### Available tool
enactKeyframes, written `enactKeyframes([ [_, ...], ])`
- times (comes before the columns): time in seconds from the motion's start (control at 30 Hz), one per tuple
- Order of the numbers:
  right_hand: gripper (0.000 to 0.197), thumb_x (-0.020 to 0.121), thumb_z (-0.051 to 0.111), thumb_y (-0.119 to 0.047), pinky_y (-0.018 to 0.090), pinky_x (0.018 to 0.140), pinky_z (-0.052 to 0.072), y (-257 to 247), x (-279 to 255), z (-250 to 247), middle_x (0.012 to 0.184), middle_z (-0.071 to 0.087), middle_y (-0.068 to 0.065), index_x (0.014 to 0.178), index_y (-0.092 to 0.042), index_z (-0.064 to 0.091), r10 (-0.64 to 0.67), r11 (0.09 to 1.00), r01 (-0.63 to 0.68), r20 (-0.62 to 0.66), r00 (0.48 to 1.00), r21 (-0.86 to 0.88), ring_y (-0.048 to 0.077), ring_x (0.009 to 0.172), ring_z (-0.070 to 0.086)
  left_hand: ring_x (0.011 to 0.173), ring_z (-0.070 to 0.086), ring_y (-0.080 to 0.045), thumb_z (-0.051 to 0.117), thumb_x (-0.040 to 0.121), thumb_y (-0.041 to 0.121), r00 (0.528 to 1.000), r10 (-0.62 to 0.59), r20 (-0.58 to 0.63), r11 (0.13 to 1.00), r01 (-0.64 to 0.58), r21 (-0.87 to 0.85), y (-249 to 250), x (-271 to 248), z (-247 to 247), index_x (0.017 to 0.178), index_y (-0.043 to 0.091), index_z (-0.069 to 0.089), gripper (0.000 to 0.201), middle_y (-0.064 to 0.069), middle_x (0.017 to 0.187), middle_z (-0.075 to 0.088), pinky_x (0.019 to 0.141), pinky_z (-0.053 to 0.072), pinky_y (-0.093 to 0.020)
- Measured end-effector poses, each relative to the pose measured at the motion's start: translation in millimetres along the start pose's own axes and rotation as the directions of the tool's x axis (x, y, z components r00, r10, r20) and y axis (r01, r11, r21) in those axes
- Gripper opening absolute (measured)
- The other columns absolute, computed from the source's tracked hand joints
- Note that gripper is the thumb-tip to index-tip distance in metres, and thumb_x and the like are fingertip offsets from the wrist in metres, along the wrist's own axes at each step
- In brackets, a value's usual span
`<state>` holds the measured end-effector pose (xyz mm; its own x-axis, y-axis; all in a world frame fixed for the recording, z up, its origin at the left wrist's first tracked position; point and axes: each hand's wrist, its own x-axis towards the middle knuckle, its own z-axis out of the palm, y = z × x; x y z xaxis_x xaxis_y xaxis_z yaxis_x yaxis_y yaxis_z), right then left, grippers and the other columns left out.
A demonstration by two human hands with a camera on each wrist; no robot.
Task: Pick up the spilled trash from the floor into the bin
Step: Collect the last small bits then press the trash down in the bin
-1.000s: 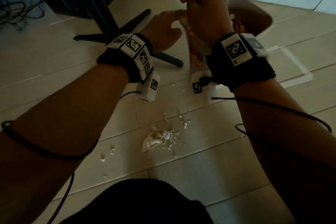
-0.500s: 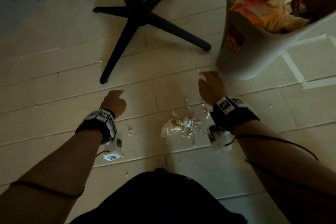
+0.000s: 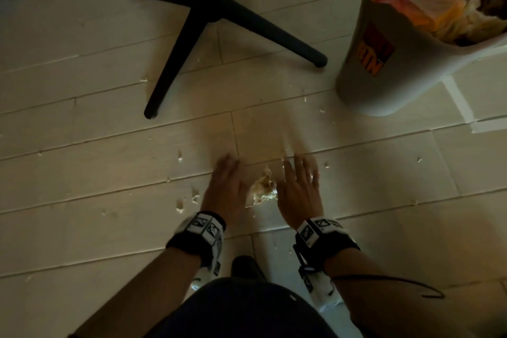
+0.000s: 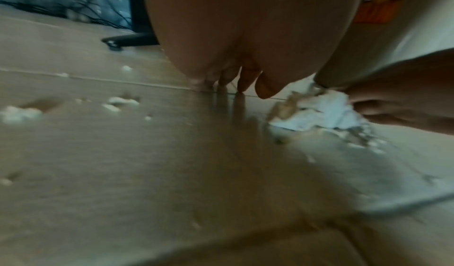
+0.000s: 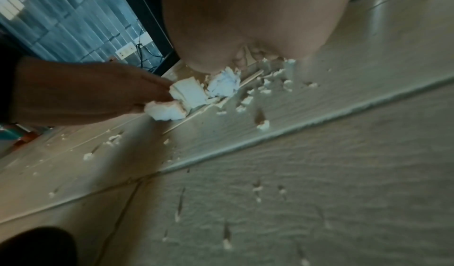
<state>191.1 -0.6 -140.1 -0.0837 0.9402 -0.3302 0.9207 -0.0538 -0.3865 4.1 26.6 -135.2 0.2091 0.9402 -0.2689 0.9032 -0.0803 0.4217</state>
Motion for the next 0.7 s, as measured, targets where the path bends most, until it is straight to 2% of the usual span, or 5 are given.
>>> enactKeyframes([
  [0.17,0.037,0.099,0.040,-0.009,0.044,0.120,0.027,-8.3,-1.4,-13.0,0.148,0.046,0.015,0.133,-0.008,0.052,-0.096,0.938,0.161,-0.218,0.971,0.307,0.029,0.142,0.037,0.137,0.039,-0.015,0.038,0.101,0.027,0.988,0.151,-0.021,0.980,-0.152,-0.132,27.1,-6.3,5.3,0.140,0.023,0.047,0.041,0.003,0.146,0.045,0.112,0.037,-0.035],
  [0.3,0.045,0.101,0.027,-0.023,0.049,0.123,0.015,-0.9,28.9,-30.4,0.158,0.033,0.006,0.142,-0.016,0.046,0.038,0.940,0.046,-0.238,0.971,0.338,0.024,0.150,0.020,0.125,0.050,-0.018,0.047,0.098,0.030,0.988,0.124,-0.094,0.982,-0.136,-0.129,26.0,26.5,-13.3,0.134,0.022,0.053,0.038,0.001,0.137,0.053,0.105,0.043,-0.037],
  [0.4,0.046,0.103,0.033,-0.019,0.050,0.124,0.008,11.9,64.9,-55.8,0.164,0.016,0.004,0.149,-0.019,0.034,0.119,0.961,-0.065,-0.189,0.975,0.269,0.024,0.153,0.008,0.135,0.041,-0.023,0.046,0.095,0.016,0.994,0.061,-0.091,0.993,-0.070,-0.092,31.3,66.3,-32.8,0.142,0.014,0.046,0.047,-0.008,0.147,0.043,0.111,0.034,-0.032],
  [0.57,0.055,0.104,0.032,-0.026,0.051,0.123,0.005,32.5,128.0,-93.9,0.166,0.000,0.002,0.156,-0.020,0.016,0.183,0.979,-0.178,-0.037,0.982,0.098,0.025,0.153,0.000,0.150,0.010,-0.019,0.034,0.100,0.023,0.993,0.033,0.115,0.996,-0.042,0.076,50.6,132.7,-51.2,0.155,0.016,0.018,0.057,-0.002,0.163,0.010,0.119,0.016,-0.034],
  [0.7,0.056,0.105,0.028,-0.030,0.050,0.122,0.003,33.6,159.5,-110.6,0.166,-0.004,-0.002,0.157,-0.021,0.008,0.156,0.987,-0.158,0.080,0.984,0.014,0.021,0.153,-0.003,0.151,-0.001,-0.021,0.032,0.102,0.025,0.976,0.046,0.214,0.971,-0.094,0.220,63.8,159.1,-52.0,0.156,0.013,0.007,0.060,-0.003,0.164,-0.005,0.121,0.012,-0.038],
])
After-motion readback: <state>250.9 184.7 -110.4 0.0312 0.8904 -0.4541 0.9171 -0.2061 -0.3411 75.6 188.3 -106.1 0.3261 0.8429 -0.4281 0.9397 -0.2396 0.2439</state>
